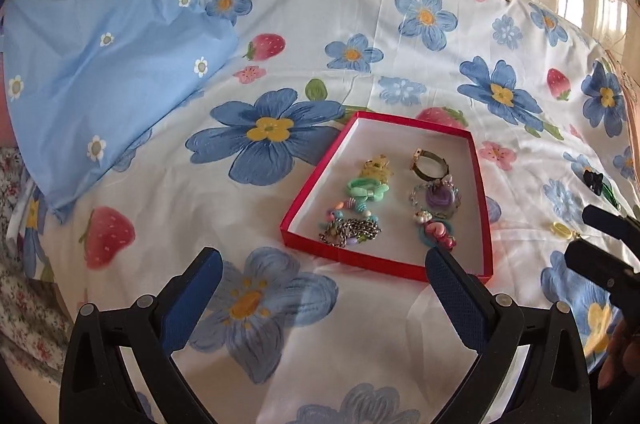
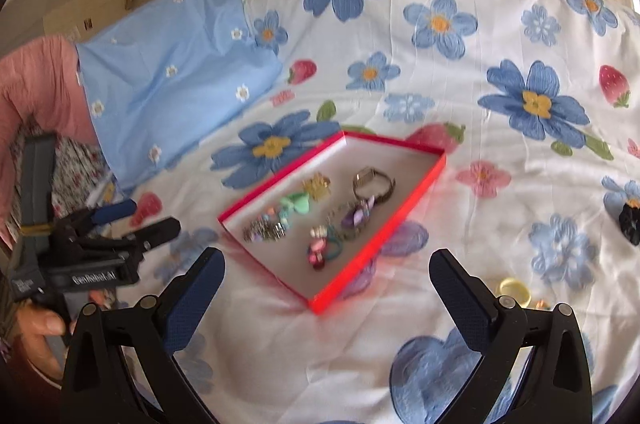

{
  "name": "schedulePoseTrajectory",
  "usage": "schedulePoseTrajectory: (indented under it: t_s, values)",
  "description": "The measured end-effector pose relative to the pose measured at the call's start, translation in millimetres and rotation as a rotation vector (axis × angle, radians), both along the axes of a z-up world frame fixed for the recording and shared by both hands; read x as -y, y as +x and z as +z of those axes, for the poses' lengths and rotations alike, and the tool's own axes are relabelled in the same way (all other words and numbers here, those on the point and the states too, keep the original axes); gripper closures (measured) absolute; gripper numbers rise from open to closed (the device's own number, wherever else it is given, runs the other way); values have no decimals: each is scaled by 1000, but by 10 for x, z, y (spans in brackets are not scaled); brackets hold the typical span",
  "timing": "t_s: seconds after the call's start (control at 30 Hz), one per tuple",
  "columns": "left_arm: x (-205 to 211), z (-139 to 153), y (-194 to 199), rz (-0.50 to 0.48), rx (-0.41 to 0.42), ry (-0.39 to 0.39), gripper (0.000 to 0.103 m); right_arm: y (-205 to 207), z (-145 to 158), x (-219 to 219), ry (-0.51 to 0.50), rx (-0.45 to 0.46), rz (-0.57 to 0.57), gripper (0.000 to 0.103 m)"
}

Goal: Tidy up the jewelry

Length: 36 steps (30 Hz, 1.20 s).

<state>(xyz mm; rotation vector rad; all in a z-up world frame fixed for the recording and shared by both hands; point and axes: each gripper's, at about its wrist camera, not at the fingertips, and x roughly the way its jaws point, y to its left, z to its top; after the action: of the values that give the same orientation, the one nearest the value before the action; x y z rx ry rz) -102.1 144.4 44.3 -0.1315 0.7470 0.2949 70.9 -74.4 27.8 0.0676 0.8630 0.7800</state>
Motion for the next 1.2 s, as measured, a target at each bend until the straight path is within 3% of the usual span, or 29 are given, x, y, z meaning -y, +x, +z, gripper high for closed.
schedulePoseTrajectory:
  t_s: [0.17, 0.53, 1.2]
  values:
    - [-16, -91, 20, 12, 15, 21, 1, -130, -216, -42, -30, 14, 7, 0]
    - [47, -170, -124, 0, 43, 32, 1, -177, -353, -20, -36, 17, -3, 0]
    - [148, -108, -201, -12, 51, 72, 1, -174, -308, 41, 0, 14, -14, 0]
